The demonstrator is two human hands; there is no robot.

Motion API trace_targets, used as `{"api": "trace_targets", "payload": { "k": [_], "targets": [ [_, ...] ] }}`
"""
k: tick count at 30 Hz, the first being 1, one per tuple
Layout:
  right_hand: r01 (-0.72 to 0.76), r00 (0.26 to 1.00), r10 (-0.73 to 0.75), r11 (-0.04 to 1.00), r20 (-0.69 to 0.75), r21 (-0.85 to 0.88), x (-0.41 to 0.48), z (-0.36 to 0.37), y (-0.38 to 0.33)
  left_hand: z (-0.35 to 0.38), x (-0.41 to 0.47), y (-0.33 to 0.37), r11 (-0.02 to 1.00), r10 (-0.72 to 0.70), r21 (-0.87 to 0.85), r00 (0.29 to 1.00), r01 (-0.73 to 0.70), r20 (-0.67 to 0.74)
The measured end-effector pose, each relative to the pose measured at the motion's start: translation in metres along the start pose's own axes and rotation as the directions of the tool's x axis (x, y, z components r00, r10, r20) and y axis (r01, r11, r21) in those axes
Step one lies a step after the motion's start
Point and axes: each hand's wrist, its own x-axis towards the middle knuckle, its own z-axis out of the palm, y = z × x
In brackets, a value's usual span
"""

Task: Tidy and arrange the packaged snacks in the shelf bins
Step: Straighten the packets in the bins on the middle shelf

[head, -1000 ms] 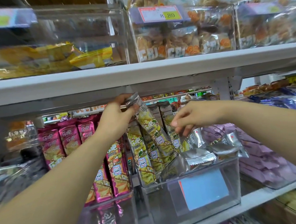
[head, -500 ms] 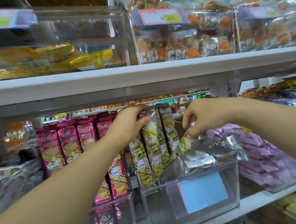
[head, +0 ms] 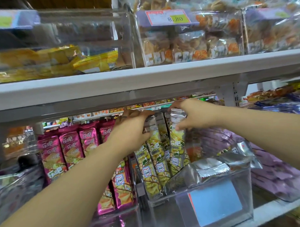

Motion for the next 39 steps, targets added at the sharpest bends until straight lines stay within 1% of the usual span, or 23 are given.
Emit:
{"api": "trace_targets", "payload": {
  "k": [2,6,10,12,14,16,18,20,22,26,29,30,32,36,38,39],
  "targets": [
    [0.019,0.998,-0.019,1.0,0.058,0.004,0.006,0.002,-0.003,0.001,0.0,-0.001,1.0,0.0,-0.004,1.0,0.0,-0.005],
    [0.084,0.994,-0.086,0.996,0.067,0.025,0.023,0.004,-0.004,0.003,0.001,-0.003,1.0,-0.002,-0.019,1.0,0.002,-0.011],
    [0.112,0.994,-0.112,0.991,-0.007,0.068,0.037,0.017,0.0,0.005,0.005,-0.002,0.998,0.031,0.047,0.999,-0.029,-0.034],
    [0.151,0.987,-0.147,0.986,-0.064,0.075,0.041,0.026,0.004,0.004,0.008,-0.001,0.998,0.045,0.047,0.999,-0.043,-0.03],
    [0.184,0.979,-0.17,0.975,-0.113,0.125,0.045,0.035,0.009,0.003,0.013,0.0,0.997,0.071,0.031,0.997,-0.071,0.007],
    [0.168,0.982,-0.149,0.971,-0.119,0.17,0.045,0.039,0.012,0.003,0.017,0.002,0.995,0.096,0.027,0.993,-0.098,0.063],
    [0.136,0.99,-0.119,0.961,-0.081,0.243,0.045,0.039,0.017,0.004,0.019,0.003,0.994,0.096,0.05,0.99,-0.102,0.104],
    [0.107,0.994,-0.11,0.939,-0.01,0.326,0.043,0.036,0.021,0.007,0.017,0.005,0.992,0.087,0.08,0.988,-0.098,0.131],
    [0.094,0.992,-0.114,0.947,0.047,0.308,0.036,0.031,0.023,0.01,0.016,0.007,0.992,0.07,0.097,0.985,-0.086,0.157],
    [0.138,0.987,-0.151,0.97,0.051,0.2,0.02,0.014,0.028,0.014,0.014,0.01,0.994,0.036,0.094,0.982,-0.054,0.187],
    [0.165,0.98,-0.187,0.952,0.064,0.258,-0.006,-0.008,0.03,0.013,0.012,0.011,0.995,0.031,0.086,0.982,-0.048,0.188],
    [0.155,0.977,-0.191,0.941,0.095,0.301,-0.017,-0.017,0.03,0.013,0.012,0.01,0.996,0.03,0.08,0.982,-0.046,0.189],
    [0.095,0.963,-0.179,0.926,0.203,0.366,-0.039,-0.034,0.029,0.012,0.011,0.01,0.998,0.022,0.05,0.98,-0.032,0.196],
    [0.024,0.886,-0.188,0.931,0.423,0.363,-0.076,-0.05,0.027,0.005,0.011,0.012,1.0,-0.007,0.024,0.977,0.002,0.215],
    [0.029,0.883,-0.194,0.932,0.428,0.362,-0.085,-0.051,0.025,0.002,0.011,0.015,0.999,-0.017,0.047,0.975,0.007,0.222],
    [0.055,0.89,-0.191,0.946,0.414,0.318,-0.087,-0.052,0.025,0.001,0.011,0.017,0.998,-0.02,0.057,0.975,0.008,0.221]
  ]
}}
